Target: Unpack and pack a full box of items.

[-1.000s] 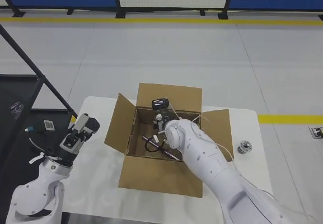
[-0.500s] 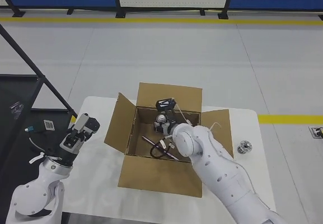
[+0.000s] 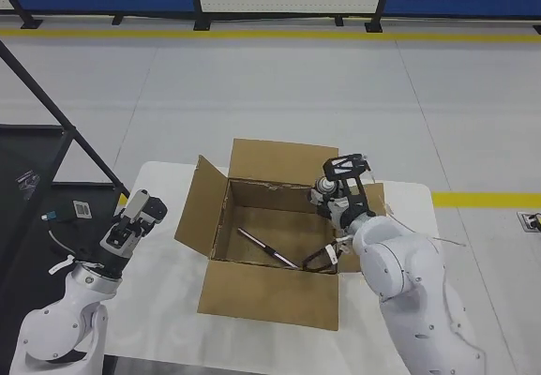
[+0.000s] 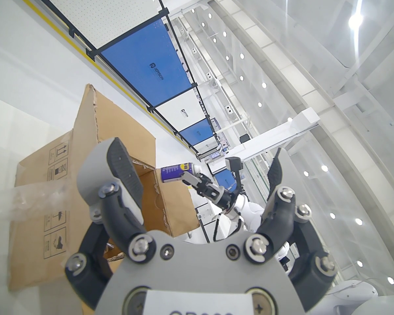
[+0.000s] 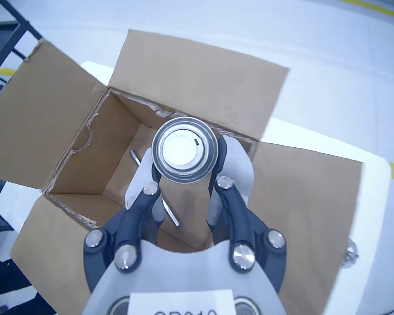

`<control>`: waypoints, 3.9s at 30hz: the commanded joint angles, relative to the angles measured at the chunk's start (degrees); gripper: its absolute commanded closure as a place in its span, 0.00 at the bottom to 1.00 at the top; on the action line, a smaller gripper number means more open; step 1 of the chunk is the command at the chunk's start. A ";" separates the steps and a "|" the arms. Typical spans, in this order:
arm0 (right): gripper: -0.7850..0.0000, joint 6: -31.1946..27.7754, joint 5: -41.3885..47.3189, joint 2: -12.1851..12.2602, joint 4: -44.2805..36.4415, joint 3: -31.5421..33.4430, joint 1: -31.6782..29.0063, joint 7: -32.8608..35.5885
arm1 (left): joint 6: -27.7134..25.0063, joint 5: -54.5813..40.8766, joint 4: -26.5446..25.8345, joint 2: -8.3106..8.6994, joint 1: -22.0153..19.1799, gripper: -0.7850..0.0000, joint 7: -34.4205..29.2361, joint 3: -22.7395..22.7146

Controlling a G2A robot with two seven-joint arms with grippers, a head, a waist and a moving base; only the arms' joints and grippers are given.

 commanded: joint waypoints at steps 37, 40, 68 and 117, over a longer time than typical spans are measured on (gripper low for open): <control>1.00 -5.06 5.61 3.39 -1.42 23.43 -29.05 -10.98 | 0.00 0.00 0.00 0.00 0.00 0.00 0.00 0.00; 1.00 -4.82 5.01 3.51 1.19 22.52 -27.44 -11.50 | 0.00 0.00 0.00 0.00 0.00 0.00 0.00 0.00; 0.33 -4.73 4.75 4.82 11.07 19.68 -20.95 -10.84 | 0.00 0.00 0.00 0.00 0.00 0.00 0.00 0.00; 0.00 -21.18 23.40 -11.97 61.93 -41.35 39.81 3.63 | -1.74 -4.03 -2.21 1.21 5.83 0.00 5.15 -6.98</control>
